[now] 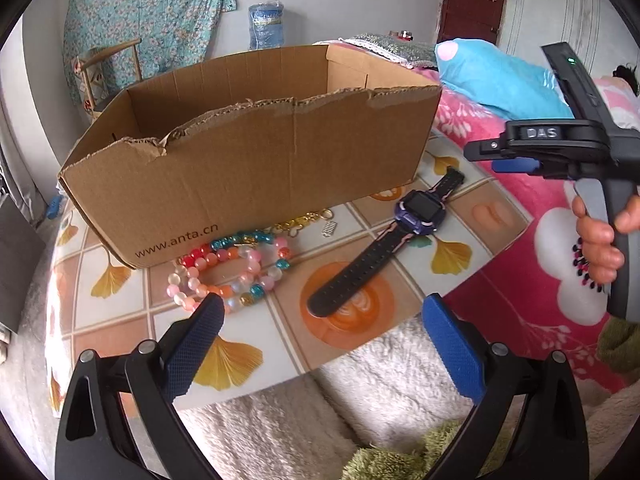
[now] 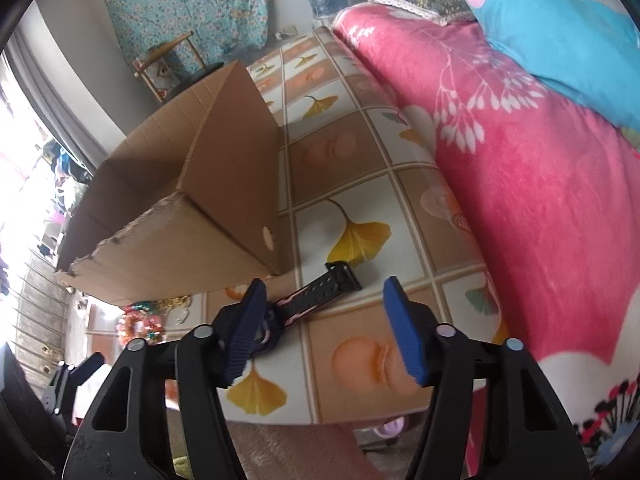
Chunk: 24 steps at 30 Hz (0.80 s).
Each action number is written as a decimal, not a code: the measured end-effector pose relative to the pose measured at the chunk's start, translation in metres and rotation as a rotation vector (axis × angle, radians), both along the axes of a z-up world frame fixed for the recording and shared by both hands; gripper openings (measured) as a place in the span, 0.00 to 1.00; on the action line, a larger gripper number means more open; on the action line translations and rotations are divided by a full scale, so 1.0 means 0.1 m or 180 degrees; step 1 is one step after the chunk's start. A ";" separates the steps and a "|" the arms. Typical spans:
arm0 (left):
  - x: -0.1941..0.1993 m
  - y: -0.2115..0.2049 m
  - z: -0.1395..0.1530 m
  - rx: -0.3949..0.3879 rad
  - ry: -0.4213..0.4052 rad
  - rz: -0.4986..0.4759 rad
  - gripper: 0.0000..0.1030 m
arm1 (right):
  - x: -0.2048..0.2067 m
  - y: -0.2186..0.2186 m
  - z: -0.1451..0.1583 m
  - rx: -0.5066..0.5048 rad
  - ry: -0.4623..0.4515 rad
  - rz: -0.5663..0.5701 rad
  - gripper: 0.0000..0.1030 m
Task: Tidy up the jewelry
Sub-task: 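Lower the left tool to the black smartwatch and close on its strap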
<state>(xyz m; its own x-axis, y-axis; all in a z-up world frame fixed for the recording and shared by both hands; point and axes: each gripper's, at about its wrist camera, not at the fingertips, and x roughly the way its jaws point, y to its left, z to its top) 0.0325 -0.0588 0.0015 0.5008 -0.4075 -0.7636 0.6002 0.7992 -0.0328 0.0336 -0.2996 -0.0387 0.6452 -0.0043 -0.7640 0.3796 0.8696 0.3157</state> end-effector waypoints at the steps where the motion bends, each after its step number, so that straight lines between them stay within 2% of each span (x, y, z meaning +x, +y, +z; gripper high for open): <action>1: 0.01 0.00 0.00 0.0005 0.0012 -0.0003 0.90 | 0.05 0.00 0.00 -0.0066 0.0005 0.0028 0.50; 5: 0.03 0.01 -0.02 0.0059 0.0042 -0.0027 0.82 | 0.23 0.07 -0.04 -0.0360 0.0048 0.0228 0.45; 6: 0.03 0.00 -0.02 0.0073 0.0050 -0.0051 0.79 | 0.27 0.10 -0.07 -0.0431 0.0082 0.0286 0.41; 8: 0.02 -0.02 -0.04 0.0123 0.0064 -0.0097 0.73 | 0.34 0.12 -0.13 -0.0521 0.0155 0.0348 0.31; 10: 0.02 -0.06 -0.07 0.0165 0.0089 -0.0162 0.65 | 0.38 0.11 -0.19 -0.0561 0.0237 0.0373 0.09; 11: 0.03 -0.07 -0.08 0.0172 0.0101 -0.0183 0.64 | 0.38 0.10 -0.22 -0.0571 0.0269 0.0368 0.07; 14: 0.06 -0.12 -0.12 0.0183 0.0166 -0.0208 0.60 | 0.36 0.07 -0.22 -0.0540 0.0227 0.0383 0.03; 24: 0.21 -0.19 -0.23 0.0300 0.0288 -0.0185 0.60 | 0.21 0.03 -0.24 -0.0429 0.0272 0.0424 0.02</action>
<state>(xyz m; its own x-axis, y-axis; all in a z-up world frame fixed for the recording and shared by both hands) 0.0540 -0.0781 -0.0213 0.4058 -0.3582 -0.8408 0.6436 0.7652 -0.0153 0.0548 -0.2961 -0.0622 0.5798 -0.0293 -0.8142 0.2789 0.9461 0.1646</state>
